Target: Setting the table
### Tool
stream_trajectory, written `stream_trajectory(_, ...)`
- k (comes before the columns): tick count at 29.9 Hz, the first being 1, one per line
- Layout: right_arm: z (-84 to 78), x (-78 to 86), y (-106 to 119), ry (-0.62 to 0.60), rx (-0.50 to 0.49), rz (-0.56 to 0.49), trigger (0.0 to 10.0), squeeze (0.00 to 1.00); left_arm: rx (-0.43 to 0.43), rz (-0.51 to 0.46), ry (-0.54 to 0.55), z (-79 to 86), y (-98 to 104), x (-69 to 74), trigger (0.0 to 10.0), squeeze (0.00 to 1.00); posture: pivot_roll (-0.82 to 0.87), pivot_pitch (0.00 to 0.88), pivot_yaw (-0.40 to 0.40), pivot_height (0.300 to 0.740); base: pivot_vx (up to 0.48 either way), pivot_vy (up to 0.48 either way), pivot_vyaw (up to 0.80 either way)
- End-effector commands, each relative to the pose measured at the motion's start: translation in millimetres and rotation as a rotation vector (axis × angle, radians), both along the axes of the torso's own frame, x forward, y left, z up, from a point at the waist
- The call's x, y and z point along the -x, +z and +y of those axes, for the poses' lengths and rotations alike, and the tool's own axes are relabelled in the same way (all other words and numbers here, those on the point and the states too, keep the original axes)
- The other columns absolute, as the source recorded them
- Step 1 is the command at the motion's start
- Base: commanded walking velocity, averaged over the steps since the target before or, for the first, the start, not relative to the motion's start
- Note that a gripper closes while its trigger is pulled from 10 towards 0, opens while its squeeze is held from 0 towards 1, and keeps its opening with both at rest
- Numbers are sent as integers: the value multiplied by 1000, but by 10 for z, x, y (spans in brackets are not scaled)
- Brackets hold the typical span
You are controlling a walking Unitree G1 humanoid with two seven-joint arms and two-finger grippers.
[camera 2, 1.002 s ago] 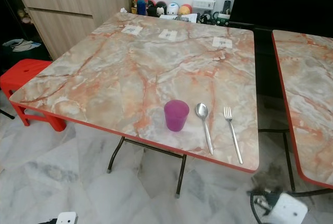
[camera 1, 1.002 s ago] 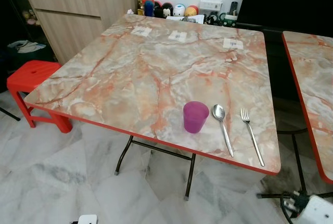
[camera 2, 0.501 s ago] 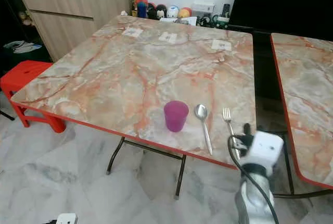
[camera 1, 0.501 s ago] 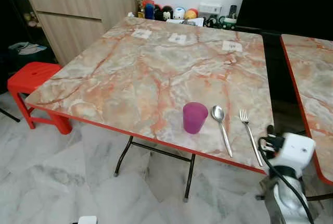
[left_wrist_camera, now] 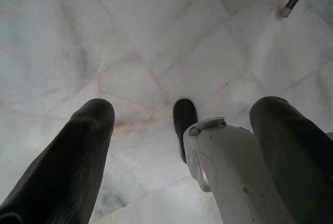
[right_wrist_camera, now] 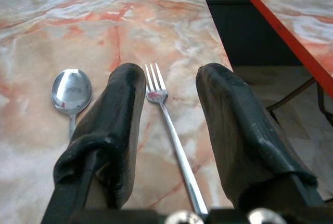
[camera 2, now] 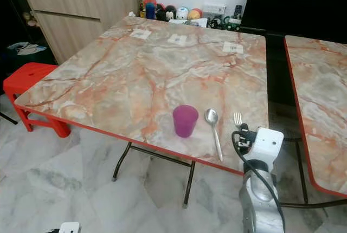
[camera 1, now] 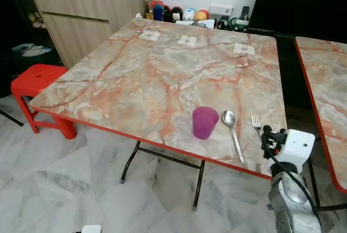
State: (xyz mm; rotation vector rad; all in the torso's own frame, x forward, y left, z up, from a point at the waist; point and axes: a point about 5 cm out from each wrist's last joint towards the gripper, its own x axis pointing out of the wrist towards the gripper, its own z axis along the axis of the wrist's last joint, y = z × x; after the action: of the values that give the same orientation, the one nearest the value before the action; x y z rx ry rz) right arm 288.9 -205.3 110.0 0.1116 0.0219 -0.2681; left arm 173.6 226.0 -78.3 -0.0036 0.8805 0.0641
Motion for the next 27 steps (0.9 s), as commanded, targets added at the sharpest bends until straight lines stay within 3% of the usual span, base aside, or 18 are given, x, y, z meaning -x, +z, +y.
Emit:
stream_trajectory(1, -7, -8, -30, -9, -20, 19, 10000, 0, -7, 17, 5, 32, -21, 60, 10000, 0, -15, 67, -26, 740, 0, 0, 0)
stream_trajectory(15, -93, -43, 40, -101, -33, -14, 10000, 0, -4, 10, 16, 24, -16, 45, 10000, 0, -10, 80, -31, 740, 0, 0, 0)
stream_trajectory(27, -206, -37, 11, -158, -18, 16, 10000, 0, -7, 8, 16, 28, -11, 35, 10000, 0, -6, 93, -30, 740, 0, 0, 0)
